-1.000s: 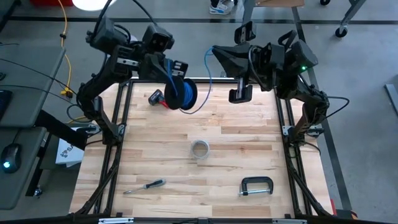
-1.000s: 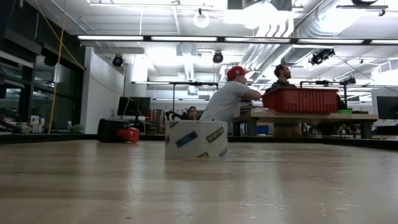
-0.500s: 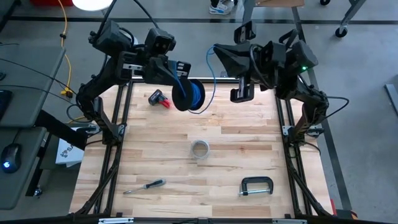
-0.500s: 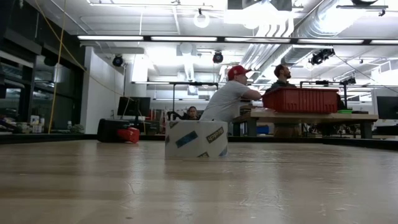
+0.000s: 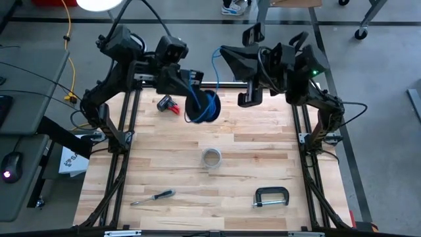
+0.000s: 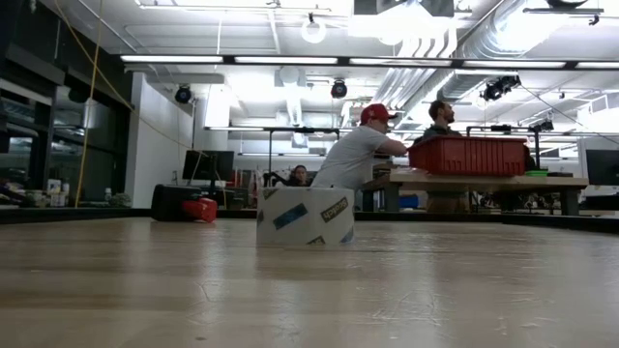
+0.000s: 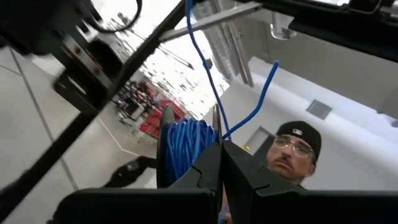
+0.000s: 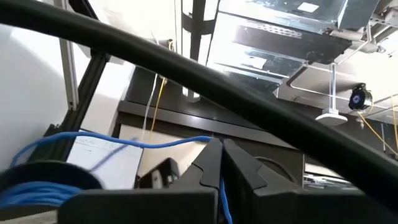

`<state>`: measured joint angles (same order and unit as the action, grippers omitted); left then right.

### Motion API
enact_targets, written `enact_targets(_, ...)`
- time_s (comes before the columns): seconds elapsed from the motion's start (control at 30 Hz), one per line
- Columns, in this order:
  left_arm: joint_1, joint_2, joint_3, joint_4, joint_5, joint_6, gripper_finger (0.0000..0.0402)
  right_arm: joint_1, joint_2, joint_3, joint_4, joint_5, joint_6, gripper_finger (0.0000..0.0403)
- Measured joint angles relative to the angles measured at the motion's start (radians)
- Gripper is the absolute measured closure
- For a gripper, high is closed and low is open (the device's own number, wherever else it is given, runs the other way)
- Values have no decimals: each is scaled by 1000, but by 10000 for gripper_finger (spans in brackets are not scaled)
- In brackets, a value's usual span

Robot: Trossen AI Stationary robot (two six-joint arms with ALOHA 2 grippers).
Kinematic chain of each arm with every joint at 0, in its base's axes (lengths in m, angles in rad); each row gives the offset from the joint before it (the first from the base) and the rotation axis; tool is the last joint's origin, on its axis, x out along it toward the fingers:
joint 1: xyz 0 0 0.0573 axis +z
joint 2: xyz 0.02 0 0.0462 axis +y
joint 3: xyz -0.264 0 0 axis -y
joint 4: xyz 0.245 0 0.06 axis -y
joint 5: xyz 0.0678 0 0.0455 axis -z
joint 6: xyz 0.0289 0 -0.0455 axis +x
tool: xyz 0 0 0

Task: Coil cords
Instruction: Coil the blue wire on the spool

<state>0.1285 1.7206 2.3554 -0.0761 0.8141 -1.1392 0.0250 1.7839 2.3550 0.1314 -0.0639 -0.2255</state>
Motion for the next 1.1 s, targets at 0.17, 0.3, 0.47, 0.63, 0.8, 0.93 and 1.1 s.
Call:
enact_targets(0.17,-23,0,0,-1,4,-1,397,-5,0,0,7,-17,-1,403)
enact_targets(0.3,-20,-2,0,38,0,-12,397,-4,0,0,30,-58,-6,403)
enact_targets(0.47,-18,-6,1,86,-7,-57,397,-3,2,0,35,-61,-11,403)
enact_targets(0.63,-29,-5,1,78,2,-83,397,-3,3,0,44,-52,-11,403)
enact_targets(0.8,-41,-5,1,39,7,-57,397,-3,3,0,60,-51,-11,403)
enact_targets(0.93,-36,-4,1,35,-9,-19,397,-3,3,0,61,-51,5,403)
enact_targets(1.1,-14,-5,1,34,-14,6,397,3,3,0,62,-53,16,403)
